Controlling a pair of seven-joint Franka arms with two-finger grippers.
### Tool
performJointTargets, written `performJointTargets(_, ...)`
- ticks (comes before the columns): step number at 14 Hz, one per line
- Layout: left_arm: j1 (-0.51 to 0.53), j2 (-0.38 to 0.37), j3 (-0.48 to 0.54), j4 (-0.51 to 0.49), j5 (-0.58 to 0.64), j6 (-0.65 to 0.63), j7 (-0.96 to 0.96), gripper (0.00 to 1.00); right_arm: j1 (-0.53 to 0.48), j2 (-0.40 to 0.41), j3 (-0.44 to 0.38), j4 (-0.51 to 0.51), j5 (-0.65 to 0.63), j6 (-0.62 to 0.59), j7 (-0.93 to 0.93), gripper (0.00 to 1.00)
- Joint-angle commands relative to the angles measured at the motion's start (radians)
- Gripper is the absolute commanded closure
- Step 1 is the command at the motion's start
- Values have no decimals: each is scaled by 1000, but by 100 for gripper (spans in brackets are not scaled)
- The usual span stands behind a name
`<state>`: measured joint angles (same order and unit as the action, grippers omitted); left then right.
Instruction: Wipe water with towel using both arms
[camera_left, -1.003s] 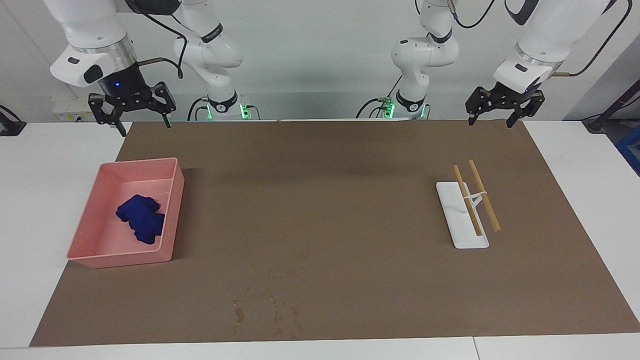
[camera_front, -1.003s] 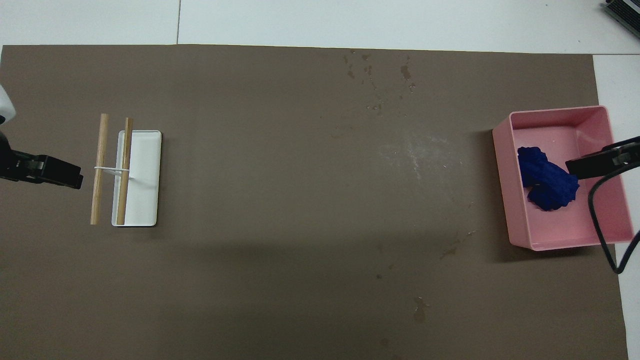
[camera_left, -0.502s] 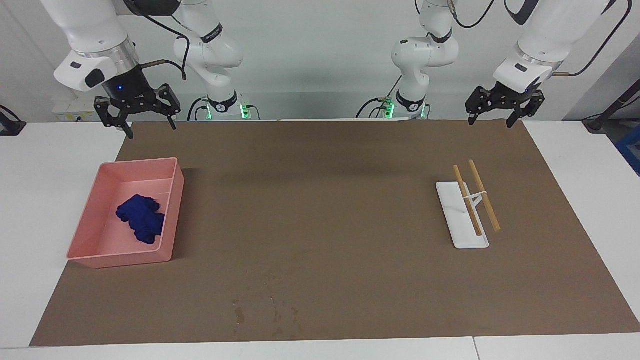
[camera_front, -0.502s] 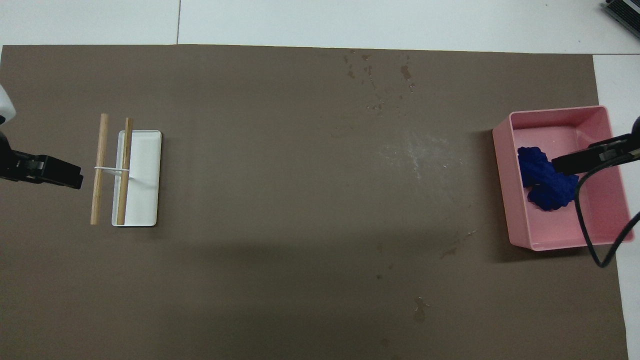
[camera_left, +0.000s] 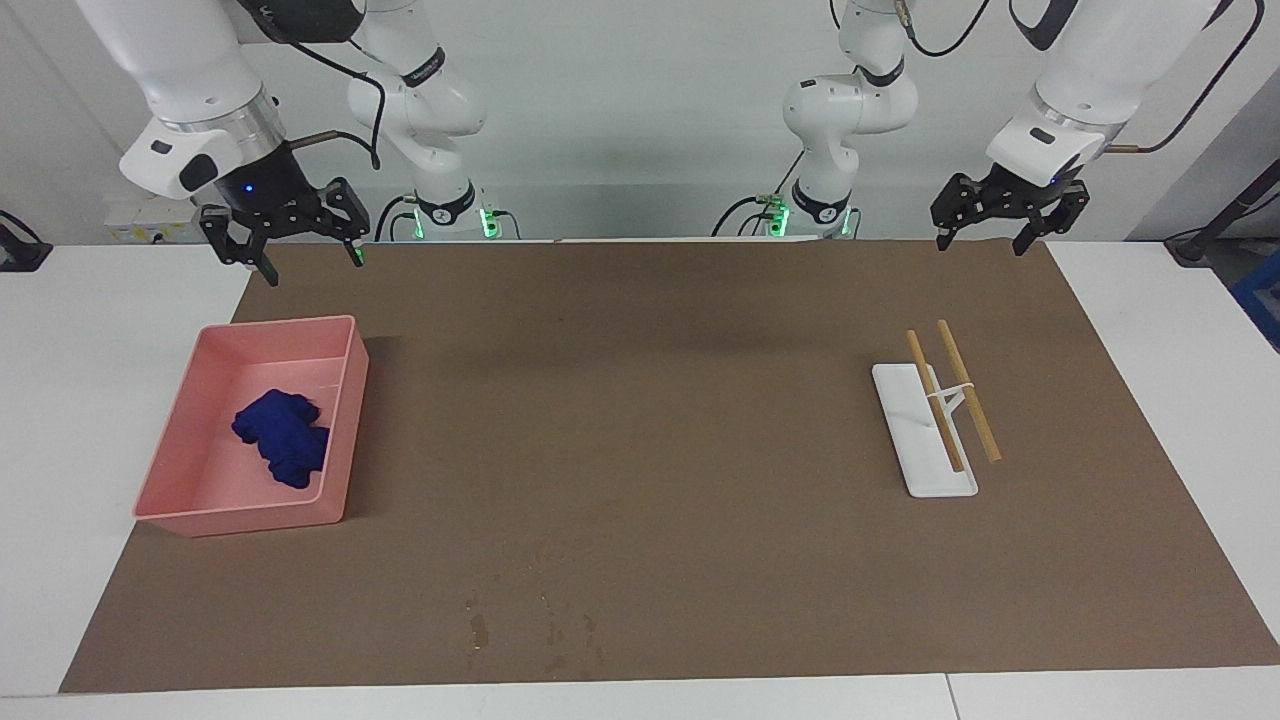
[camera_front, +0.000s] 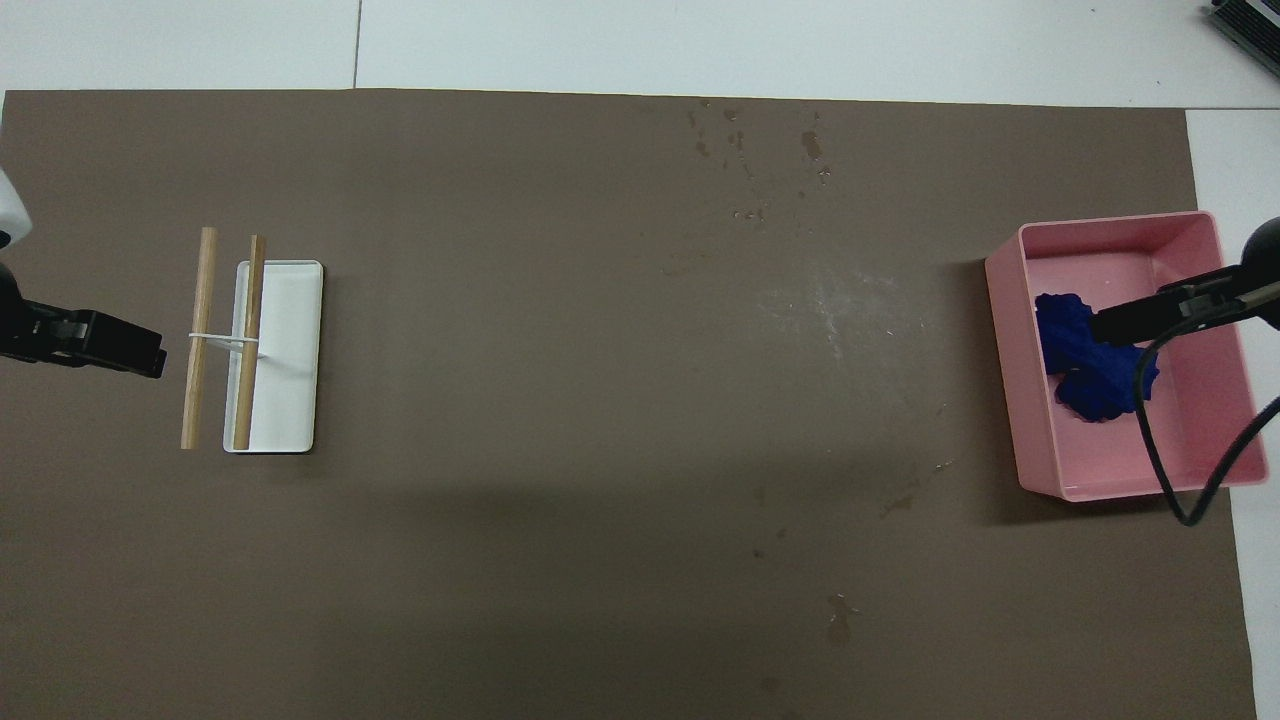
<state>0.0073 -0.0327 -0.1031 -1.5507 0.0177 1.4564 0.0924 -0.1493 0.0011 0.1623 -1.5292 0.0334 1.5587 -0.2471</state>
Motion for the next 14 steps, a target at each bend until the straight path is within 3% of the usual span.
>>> performJointTargets(1,2,-30,2,-34,-4,9,-10,0,-3,0,5,14,23,-20,18,0)
performJointTargets(7,2,-30,2,-34,-4,7,-10,0,-1,-7,0,15,19,-54,11,0)
performJointTargets(11,2,-30,2,-34,-4,9,-10,0,105,-9,-85,15,6,-52,9,0)
performJointTargets(14,2,-30,2,-34,-4,7,-10,0,94,-9,-78,14,10,-57,8,0)
